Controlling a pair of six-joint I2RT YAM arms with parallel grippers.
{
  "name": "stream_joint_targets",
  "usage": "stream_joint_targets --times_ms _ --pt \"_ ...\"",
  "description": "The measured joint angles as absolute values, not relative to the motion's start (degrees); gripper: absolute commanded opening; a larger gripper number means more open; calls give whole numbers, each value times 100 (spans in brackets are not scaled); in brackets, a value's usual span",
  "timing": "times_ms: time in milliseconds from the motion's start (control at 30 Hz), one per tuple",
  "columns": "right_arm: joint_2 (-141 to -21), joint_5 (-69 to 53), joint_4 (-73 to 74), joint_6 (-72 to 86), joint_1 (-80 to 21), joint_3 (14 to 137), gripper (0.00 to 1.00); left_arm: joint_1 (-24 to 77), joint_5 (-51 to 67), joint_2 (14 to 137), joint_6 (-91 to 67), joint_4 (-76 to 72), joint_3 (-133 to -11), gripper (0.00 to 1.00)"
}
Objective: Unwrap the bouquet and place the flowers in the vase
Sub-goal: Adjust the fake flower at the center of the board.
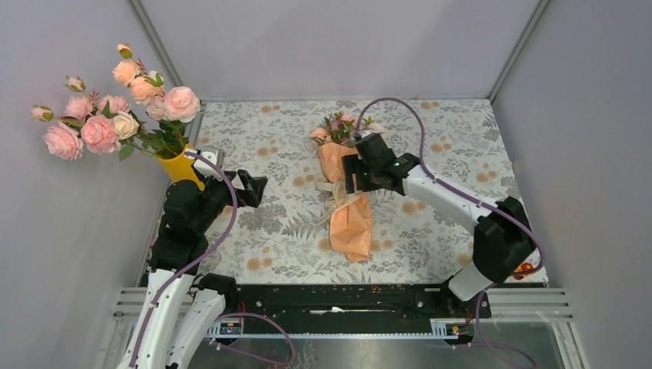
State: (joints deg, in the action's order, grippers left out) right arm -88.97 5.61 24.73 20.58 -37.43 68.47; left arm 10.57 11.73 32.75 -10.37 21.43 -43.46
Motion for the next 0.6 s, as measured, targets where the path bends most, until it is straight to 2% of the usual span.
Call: stream_joint_targets --times_ms 267,433,600 --pt "-9863 805 2462 2126 -4128 7238 79 1057 1173 3288 -1035 2143 -4346 99" --pt "-10326 958 2432 2143 -4123 7376 56 1057 1157 3326 -1035 2154 -4346 99" --pt "-10497 436 2051 2322 -3935 7192 43 1057 1131 3361 -1033 2174 -4346 99"
